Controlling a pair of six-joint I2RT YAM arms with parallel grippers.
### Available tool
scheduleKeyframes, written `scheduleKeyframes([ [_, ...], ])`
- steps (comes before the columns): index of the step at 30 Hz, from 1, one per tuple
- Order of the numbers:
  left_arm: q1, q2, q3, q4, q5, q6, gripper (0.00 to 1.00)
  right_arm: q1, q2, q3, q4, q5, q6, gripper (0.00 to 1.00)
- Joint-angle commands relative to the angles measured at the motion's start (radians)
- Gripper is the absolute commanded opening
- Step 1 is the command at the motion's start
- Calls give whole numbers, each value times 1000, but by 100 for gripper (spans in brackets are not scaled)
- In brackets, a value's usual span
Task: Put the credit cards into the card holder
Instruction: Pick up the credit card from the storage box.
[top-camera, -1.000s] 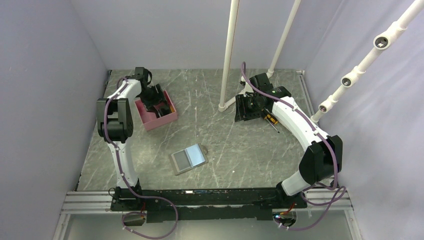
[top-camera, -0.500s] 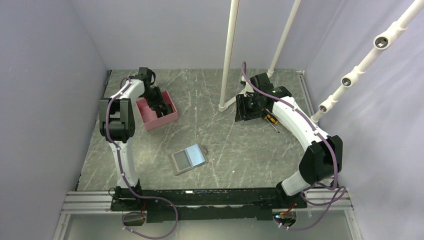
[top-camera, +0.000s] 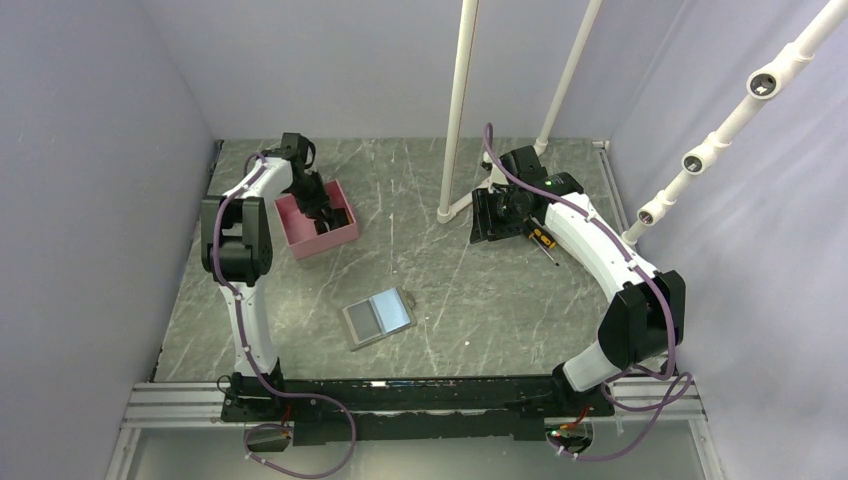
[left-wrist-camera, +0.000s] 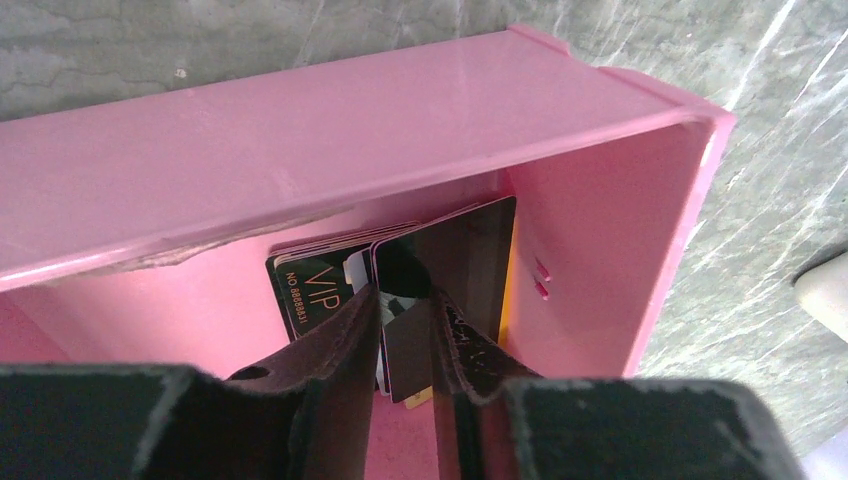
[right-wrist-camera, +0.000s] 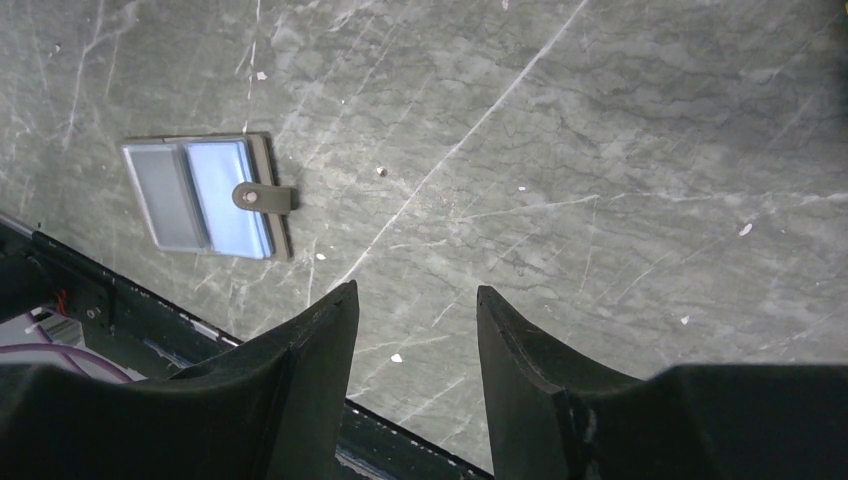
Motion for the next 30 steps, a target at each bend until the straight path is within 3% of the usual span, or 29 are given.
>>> scheduleKeyframes([
  [1, -19, -56, 44, 20, 19, 1, 31, -6, -10, 11, 14, -7, -4, 50],
  [18, -35, -92, 36, 38, 16, -1, 29, -6, -7, 12, 14, -12, -4, 50],
  [30, -48, -80, 75, 5, -1, 0, 40, -6, -6, 11, 14, -12, -4, 50],
])
